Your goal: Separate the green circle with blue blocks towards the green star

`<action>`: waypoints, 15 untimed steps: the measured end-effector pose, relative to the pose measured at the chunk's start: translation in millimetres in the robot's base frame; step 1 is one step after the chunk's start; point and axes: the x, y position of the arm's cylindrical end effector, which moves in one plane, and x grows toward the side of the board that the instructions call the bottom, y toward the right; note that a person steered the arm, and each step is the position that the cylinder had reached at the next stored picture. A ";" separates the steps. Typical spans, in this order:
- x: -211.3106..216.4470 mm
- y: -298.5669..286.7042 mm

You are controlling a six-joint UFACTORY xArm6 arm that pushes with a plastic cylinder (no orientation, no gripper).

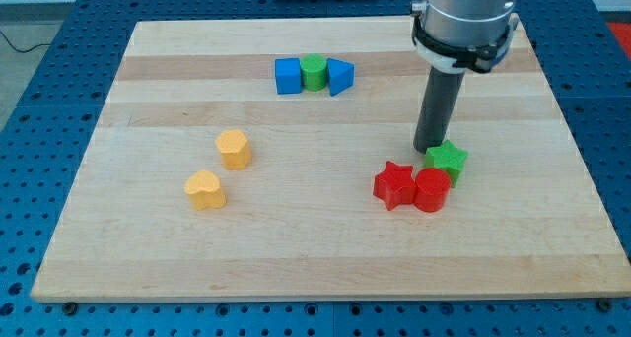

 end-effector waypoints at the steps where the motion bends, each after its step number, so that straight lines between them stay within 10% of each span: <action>1: -49.9 0.4; 4: -200.1 -65.1; 11: -140.1 -172.6; 15: -113.4 -141.6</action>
